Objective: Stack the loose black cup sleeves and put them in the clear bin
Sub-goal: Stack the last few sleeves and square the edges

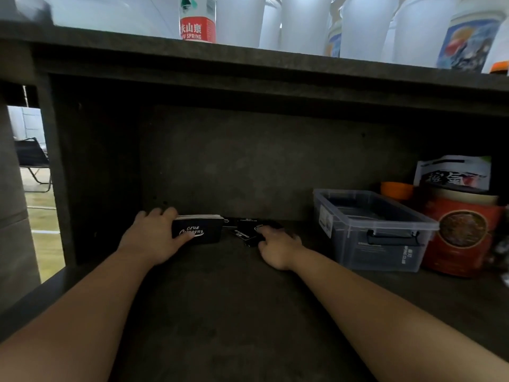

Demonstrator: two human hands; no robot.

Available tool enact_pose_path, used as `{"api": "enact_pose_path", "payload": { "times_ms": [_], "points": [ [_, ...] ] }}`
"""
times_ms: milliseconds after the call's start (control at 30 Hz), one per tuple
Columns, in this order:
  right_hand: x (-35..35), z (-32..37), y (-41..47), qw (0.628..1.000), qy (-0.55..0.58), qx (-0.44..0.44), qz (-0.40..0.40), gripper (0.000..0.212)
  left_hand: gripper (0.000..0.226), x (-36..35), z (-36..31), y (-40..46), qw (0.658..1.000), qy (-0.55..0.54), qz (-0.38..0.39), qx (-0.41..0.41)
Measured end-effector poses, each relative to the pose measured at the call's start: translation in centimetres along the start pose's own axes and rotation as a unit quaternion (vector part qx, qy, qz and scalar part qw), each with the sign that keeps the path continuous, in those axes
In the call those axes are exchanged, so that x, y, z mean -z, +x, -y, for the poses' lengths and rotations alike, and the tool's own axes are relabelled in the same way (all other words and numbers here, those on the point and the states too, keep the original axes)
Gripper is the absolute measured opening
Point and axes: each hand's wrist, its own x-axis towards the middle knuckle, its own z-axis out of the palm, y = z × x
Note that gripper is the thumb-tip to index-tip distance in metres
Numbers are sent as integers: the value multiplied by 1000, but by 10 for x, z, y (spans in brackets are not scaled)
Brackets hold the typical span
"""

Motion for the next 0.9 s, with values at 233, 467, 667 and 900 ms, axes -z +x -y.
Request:
{"api": "enact_pose_path", "payload": {
  "times_ms": [233,467,667,900],
  "points": [
    [3,5,-9,994,-47,19,-98,41,42,-1,8,-2,994,-87,-68,-9],
    [5,9,-14,997,1,69,-27,52,39,-1,6,-3,993,-91,-81,4],
    [8,-5,-12,989,-42,108,-97,67,35,0,8,-6,991,-115,-73,-2],
    [8,-19,-4,999,13,30,3,65,29,5,3,-11,978,-198,-54,-43]
  ]
}}
